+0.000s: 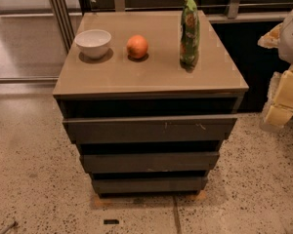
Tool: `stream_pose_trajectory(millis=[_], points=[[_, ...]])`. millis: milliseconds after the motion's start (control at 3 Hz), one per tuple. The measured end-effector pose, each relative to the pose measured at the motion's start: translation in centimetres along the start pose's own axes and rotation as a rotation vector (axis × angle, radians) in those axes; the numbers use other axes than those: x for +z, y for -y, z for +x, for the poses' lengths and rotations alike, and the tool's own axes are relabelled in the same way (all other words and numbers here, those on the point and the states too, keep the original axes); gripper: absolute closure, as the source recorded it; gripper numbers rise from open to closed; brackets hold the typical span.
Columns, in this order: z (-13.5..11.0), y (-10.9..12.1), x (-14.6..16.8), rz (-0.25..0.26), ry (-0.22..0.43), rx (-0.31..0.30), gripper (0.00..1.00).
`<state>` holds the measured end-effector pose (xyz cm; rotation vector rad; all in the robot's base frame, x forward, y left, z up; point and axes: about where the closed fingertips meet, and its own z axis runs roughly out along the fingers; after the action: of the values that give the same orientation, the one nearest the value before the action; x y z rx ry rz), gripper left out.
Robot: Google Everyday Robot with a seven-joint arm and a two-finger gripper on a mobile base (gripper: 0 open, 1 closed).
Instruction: Open top drawer
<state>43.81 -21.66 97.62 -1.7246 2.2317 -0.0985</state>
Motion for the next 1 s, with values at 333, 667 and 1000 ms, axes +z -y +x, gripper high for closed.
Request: stream_pose_trajectory(millis=[333, 667, 1000], points=[[0.0, 0.0, 0.0, 0.0, 0.0, 0.0, 0.0], [0.2, 0.1, 0.7, 0.024, 0.019, 0.013, 0.0], [1.0, -0.1, 4.1, 0.03, 0.078, 0.055, 0.0]])
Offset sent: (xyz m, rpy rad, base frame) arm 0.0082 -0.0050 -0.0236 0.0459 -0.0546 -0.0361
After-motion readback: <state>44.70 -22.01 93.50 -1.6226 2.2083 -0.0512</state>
